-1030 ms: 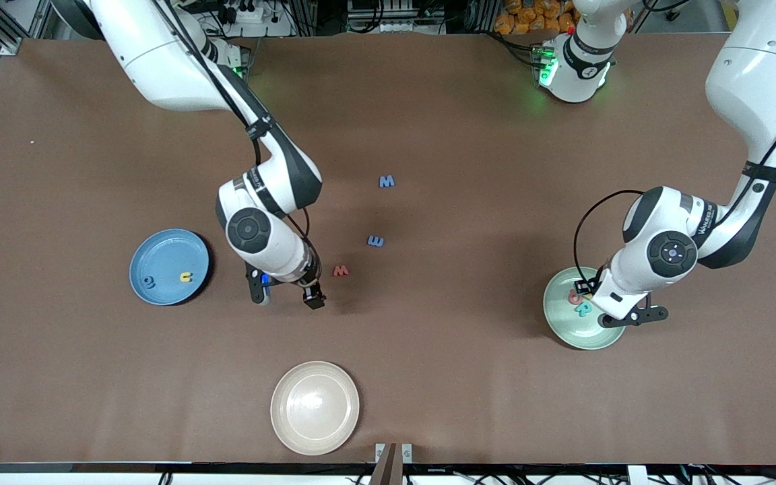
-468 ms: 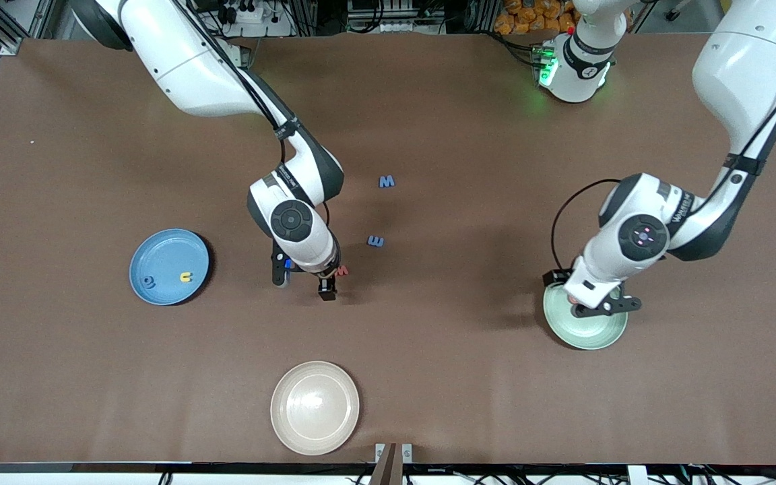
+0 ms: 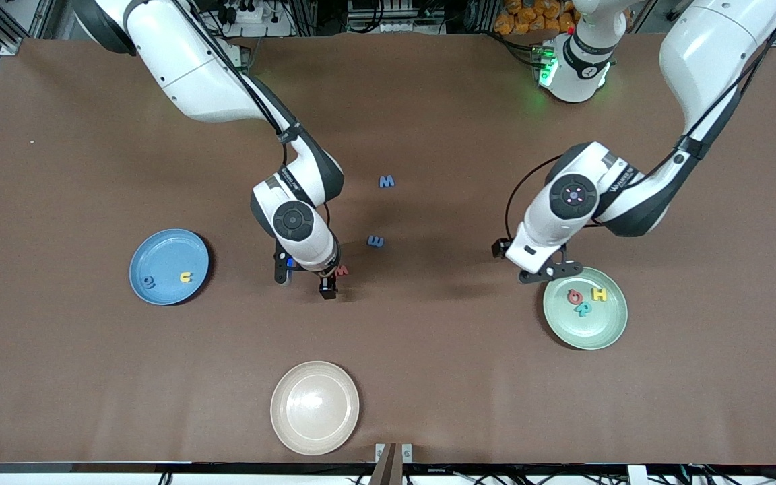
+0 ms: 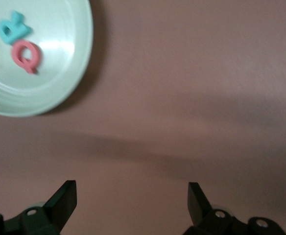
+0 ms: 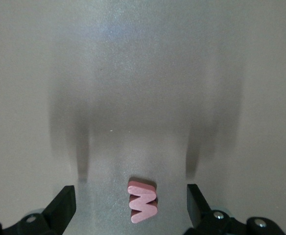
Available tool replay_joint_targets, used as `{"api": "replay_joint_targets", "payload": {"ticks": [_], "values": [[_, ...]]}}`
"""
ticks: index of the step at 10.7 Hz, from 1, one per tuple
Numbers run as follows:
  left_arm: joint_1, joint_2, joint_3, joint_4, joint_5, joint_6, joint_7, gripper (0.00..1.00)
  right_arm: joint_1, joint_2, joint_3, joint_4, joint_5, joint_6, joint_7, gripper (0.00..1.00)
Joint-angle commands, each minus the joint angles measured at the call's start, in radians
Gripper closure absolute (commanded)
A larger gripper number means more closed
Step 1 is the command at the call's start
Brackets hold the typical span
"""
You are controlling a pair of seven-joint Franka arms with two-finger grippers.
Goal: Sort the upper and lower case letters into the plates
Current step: 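Grasp the pink W with the right gripper while the left gripper reaches w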
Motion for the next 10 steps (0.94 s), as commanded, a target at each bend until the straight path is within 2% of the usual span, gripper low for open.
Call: {"api": "replay_joint_targets", "payload": {"ticks": [1, 3, 5, 6, 10], "values": [[-0.034, -0.033, -0.028, -0.047, 0.023, 0.015, -0.075, 0.00, 0.012, 0.014, -0.001, -0.002, -0.016, 0.027, 0.030, 0.01], [-0.121, -0.028, -0.028, -0.048, 0.023, 0.015, -0.161, 0.00, 0.014, 0.022, -0.001, 0.001, -0.016, 0.028, 0.024, 0.04], [-0.196, -0.022, -0.028, -0.053, 0.023, 0.015, -0.247, 0.00, 0.018, 0.025, 0.001, 0.001, -0.030, 0.040, 0.016, 0.25], [-0.230, -0.020, -0.028, -0.062, 0.023, 0.016, -0.282, 0.00, 0.018, 0.025, 0.001, 0.001, -0.030, 0.046, 0.015, 0.32], [-0.336, -0.004, -0.028, -0.097, 0.056, 0.094, -0.405, 0.00, 0.021, 0.025, 0.001, 0.002, -0.030, 0.047, 0.002, 0.32]]}}
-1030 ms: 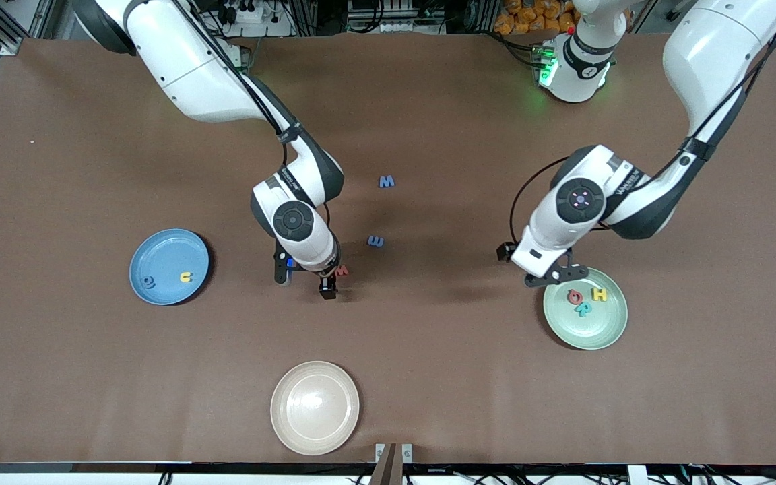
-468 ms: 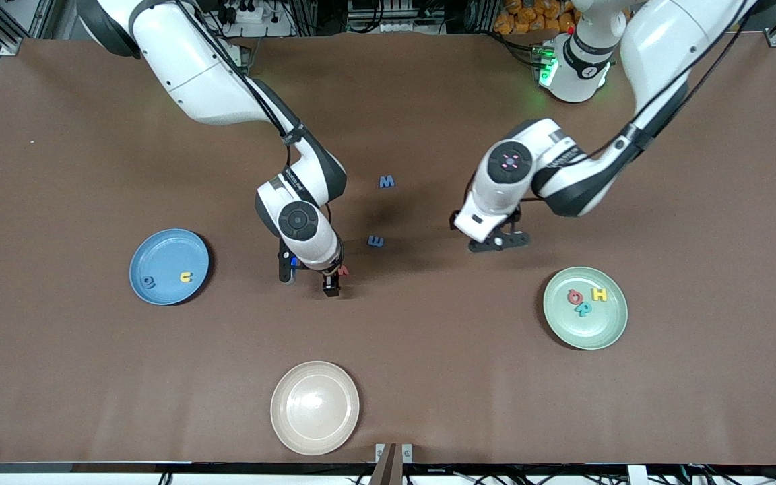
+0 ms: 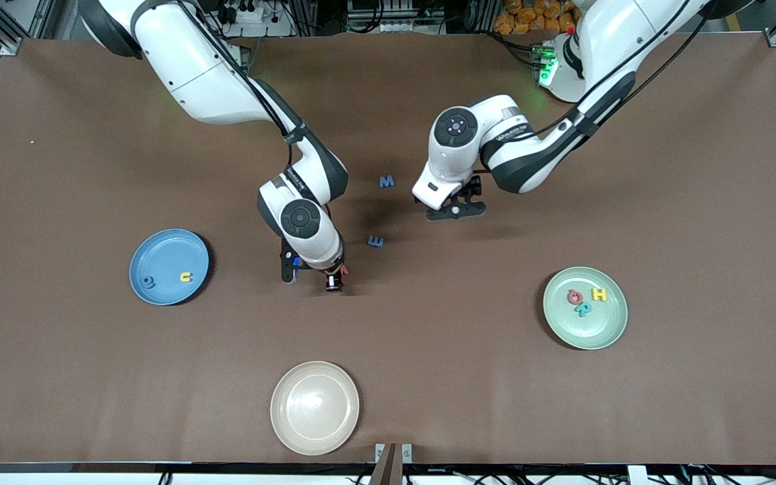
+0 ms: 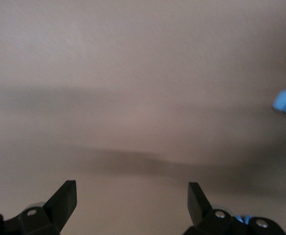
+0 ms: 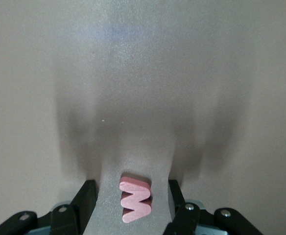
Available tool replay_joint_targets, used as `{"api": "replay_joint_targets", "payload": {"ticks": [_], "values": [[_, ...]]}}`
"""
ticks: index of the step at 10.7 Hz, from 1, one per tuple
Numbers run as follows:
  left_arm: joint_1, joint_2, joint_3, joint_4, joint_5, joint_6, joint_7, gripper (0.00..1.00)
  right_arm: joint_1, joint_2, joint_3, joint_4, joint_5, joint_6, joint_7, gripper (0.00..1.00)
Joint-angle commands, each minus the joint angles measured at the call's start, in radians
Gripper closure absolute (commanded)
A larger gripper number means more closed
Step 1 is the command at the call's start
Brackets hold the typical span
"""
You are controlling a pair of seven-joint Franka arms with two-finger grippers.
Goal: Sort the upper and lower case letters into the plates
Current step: 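Grasp the pink W with the right gripper while the left gripper reaches w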
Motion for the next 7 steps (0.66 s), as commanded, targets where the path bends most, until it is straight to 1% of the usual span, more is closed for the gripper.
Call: {"api": "replay_joint_targets", "payload": {"ticks": [1, 2, 3, 4, 6, 7], "values": [[-0.057, 0.015, 0.003, -0.015, 0.083, 0.036, -0.094, 0.00, 0.009, 0.006, 0.001, 0.003, -0.020, 0.012, 0.001, 0.32], [-0.075, 0.025, 0.004, -0.013, 0.088, 0.062, -0.122, 0.00, 0.019, 0.006, 0.001, 0.005, -0.020, 0.013, -0.001, 0.36], [-0.093, 0.048, 0.004, -0.009, 0.089, 0.085, -0.201, 0.00, 0.020, 0.006, 0.001, 0.005, -0.020, 0.013, -0.001, 0.48], [-0.126, 0.055, 0.012, -0.004, 0.096, 0.099, -0.247, 0.00, 0.020, 0.006, 0.001, 0.003, -0.020, 0.013, -0.001, 0.57], [-0.176, 0.070, 0.036, -0.001, 0.096, 0.125, -0.266, 0.00, 0.020, 0.006, 0.001, -0.002, -0.018, 0.013, -0.033, 0.63], [-0.201, 0.074, 0.050, -0.001, 0.096, 0.145, -0.275, 0.00, 0.020, 0.006, 0.001, -0.003, -0.020, 0.012, -0.035, 0.64]]}}
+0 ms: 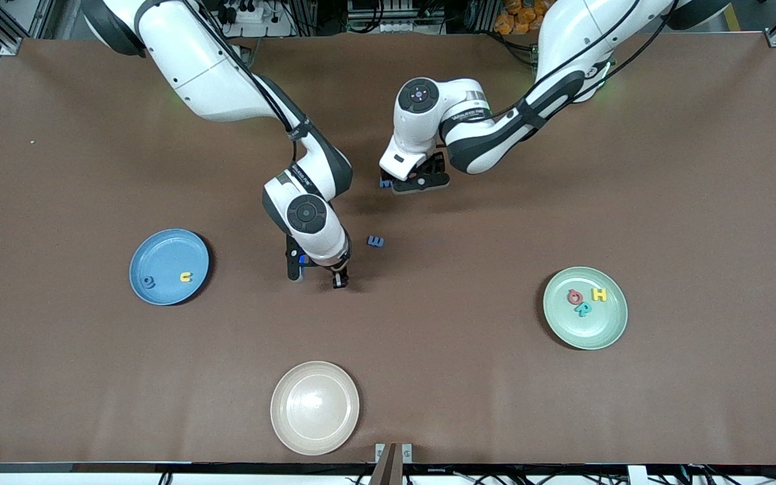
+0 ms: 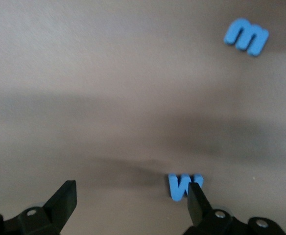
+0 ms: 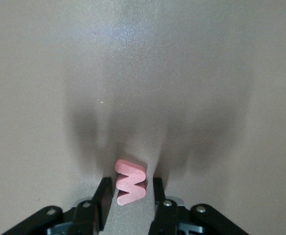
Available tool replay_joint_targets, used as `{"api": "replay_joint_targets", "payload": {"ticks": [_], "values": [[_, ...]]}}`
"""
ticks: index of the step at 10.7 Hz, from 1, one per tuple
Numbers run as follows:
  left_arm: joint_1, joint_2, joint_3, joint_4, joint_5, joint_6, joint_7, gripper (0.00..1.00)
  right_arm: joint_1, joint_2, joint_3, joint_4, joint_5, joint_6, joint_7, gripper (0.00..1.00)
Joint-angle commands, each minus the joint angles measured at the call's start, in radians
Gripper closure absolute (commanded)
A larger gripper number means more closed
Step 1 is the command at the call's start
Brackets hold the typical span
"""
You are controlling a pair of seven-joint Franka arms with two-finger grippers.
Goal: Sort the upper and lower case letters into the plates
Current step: 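Grasp the pink W with the right gripper while the left gripper reaches w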
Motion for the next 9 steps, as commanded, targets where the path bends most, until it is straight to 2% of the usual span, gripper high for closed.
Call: {"api": "replay_joint_targets", "payload": {"ticks": [1, 2, 3, 4, 7, 9], "values": [[-0.074, 0.018, 0.053, 0.011, 0.035, 0.060, -0.045, 0.00, 0.004, 0.009, -0.001, -0.004, -0.018, 0.010, -0.013, 0.70], [-0.108, 0.021, 0.084, 0.016, 0.035, 0.094, -0.045, 0.00, 0.004, 0.009, -0.001, -0.006, -0.018, 0.004, -0.034, 0.86], [-0.148, 0.027, 0.116, 0.029, 0.033, 0.114, -0.045, 0.00, 0.004, 0.006, -0.001, -0.006, -0.016, -0.001, -0.060, 0.96], [-0.177, 0.034, 0.142, 0.049, 0.035, 0.114, -0.045, 0.00, -0.003, 0.003, -0.001, -0.001, -0.016, -0.002, -0.076, 1.00], [-0.208, 0.054, 0.158, 0.069, 0.035, 0.128, -0.045, 0.00, -0.011, -0.012, 0.009, 0.004, -0.011, -0.005, -0.149, 1.00], [-0.236, 0.062, 0.187, 0.069, 0.076, 0.149, -0.044, 0.00, -0.020, -0.020, 0.012, 0.028, -0.005, -0.068, -0.201, 1.00]]}}
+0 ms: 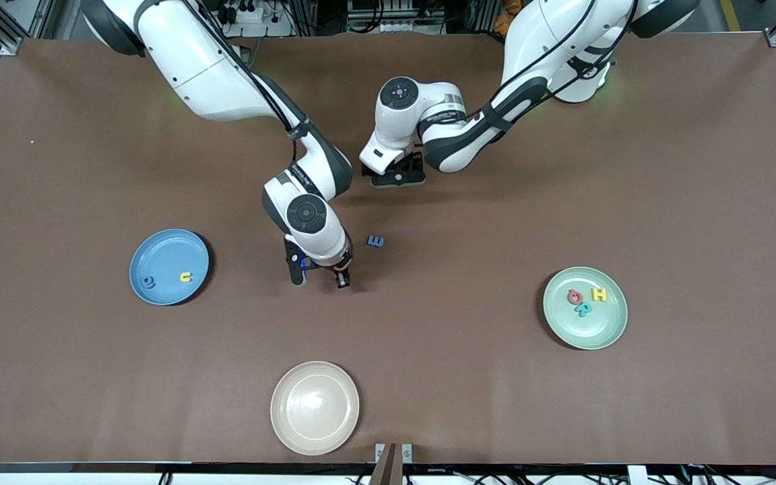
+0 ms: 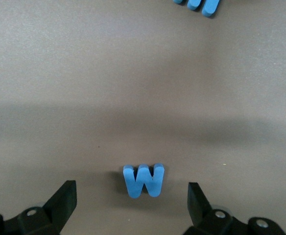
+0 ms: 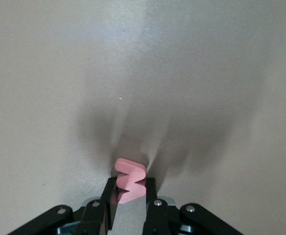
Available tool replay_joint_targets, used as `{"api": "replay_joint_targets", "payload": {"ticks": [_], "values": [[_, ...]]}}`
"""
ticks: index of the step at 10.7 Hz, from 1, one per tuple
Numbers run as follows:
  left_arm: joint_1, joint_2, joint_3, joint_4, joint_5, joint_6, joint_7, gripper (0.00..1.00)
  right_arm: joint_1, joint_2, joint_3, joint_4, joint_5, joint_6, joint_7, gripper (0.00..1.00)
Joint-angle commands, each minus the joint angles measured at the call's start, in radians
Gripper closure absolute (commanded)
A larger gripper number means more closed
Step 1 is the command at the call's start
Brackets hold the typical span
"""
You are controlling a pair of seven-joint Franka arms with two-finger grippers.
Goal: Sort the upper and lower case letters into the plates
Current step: 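Carry the W to the blue plate while the left gripper grasps w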
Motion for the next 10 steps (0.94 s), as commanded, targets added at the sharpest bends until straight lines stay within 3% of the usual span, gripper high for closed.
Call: {"api": "replay_joint_targets", "payload": {"ticks": [1, 3, 5, 8, 10], "values": [[-0.046, 0.022, 0.041, 0.015, 0.061, 0.031, -0.035, 0.00, -0.039, -0.028, 0.015, 0.037, -0.004, -0.127, -0.090, 1.00], [-0.081, 0.024, 0.071, 0.015, 0.061, 0.039, -0.035, 0.00, -0.094, -0.083, 0.020, 0.037, 0.051, -0.233, -0.262, 1.00], [-0.086, 0.025, 0.071, 0.017, 0.070, 0.041, -0.035, 0.02, -0.215, -0.151, 0.015, 0.029, 0.189, -0.386, -0.545, 1.00], [-0.091, 0.030, 0.086, 0.015, 0.101, 0.041, -0.035, 0.10, -0.383, -0.227, 0.003, 0.000, 0.199, -0.586, -0.883, 1.00], [-0.098, 0.036, 0.094, 0.017, 0.126, 0.041, -0.035, 0.14, -0.412, -0.268, -0.092, -0.110, 0.199, -0.573, -1.108, 1.00]]}}
